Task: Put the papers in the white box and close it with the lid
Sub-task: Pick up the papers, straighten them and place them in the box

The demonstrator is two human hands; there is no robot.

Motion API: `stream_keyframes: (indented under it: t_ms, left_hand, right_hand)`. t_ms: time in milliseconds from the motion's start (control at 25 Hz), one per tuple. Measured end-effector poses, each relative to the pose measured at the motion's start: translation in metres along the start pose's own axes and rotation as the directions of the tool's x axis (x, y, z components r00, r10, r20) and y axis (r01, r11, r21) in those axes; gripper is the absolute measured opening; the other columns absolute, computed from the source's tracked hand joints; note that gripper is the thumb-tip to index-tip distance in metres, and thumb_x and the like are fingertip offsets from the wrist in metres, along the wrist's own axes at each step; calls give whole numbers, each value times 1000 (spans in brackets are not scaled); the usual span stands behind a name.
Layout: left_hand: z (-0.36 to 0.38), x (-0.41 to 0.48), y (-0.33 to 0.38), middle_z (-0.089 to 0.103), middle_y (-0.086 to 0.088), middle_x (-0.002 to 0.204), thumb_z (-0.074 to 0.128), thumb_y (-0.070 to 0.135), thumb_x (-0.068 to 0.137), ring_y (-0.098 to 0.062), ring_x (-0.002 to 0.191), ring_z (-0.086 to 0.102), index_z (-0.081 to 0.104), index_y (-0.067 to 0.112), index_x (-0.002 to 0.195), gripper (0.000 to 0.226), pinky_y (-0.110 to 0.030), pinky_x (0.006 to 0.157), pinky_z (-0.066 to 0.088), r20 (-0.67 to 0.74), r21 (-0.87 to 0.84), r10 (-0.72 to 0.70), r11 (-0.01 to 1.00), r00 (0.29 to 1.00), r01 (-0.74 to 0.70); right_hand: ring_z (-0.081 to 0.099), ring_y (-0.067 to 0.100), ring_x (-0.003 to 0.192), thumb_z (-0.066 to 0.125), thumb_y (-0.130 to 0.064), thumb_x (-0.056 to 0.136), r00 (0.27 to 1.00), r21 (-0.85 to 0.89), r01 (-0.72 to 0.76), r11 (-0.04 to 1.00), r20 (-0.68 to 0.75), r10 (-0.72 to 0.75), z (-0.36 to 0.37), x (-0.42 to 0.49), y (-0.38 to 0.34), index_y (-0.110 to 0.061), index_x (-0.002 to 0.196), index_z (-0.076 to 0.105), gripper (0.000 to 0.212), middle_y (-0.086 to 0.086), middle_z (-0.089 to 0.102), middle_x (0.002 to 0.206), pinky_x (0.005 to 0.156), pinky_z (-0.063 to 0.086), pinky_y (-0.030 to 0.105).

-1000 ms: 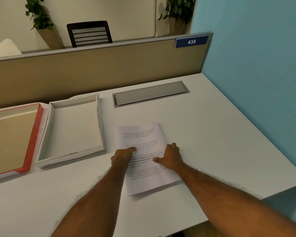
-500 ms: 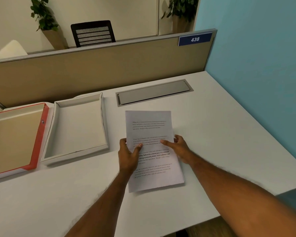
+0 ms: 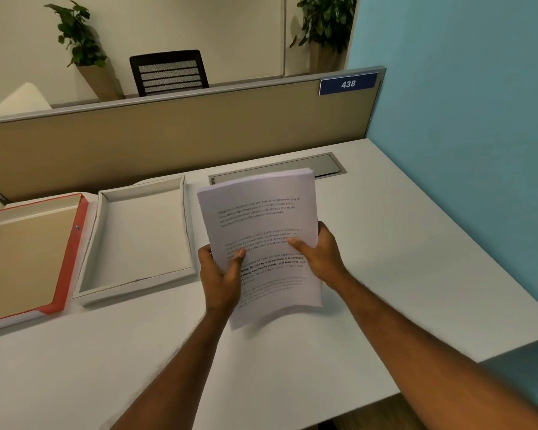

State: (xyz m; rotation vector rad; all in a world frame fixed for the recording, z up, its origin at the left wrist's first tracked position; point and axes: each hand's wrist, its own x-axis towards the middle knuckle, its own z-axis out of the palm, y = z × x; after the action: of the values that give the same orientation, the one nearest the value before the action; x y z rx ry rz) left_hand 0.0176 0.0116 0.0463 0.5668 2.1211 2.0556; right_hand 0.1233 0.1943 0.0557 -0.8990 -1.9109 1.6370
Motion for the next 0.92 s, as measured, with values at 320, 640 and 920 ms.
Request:
stream_keyframes:
  t_ms: [320, 640, 920]
  left_hand:
    - [-14, -10, -4, 52, 38, 99, 63, 19, 90, 15, 95, 55, 39, 29, 114, 35, -5, 66, 51, 34, 65, 125, 990, 992, -127]
    - [-19, 9, 51, 63, 10, 96, 60, 55, 84, 1, 86, 65, 55, 20, 112, 45, -15, 63, 55, -5, -8, 230, 973, 973, -230]
    - [4, 24, 88, 62, 3, 67, 48, 50, 86, -13, 66, 61, 61, 16, 75, 38, -21, 54, 43, -275, 16, 10, 1000, 961, -6]
  right_hand:
    - [65, 19, 96, 80, -25, 76, 983, 3, 151, 989, -107, -150, 7, -24, 9, -15, 118, 54, 51, 1, 67, 105, 70, 55, 13]
    - [70, 13, 84, 74, -51, 71, 943, 150, 320, 935, -148, -299, 1, -33, -50, -29, 104, 61, 42, -3, 69, 94, 63, 58, 22]
    - [61, 12, 62, 57, -42, 92, 881, 7, 233, 972, -424, -209, 13, -19, -89, -17, 80, 56, 28, -7, 60, 68, 47, 46, 13]
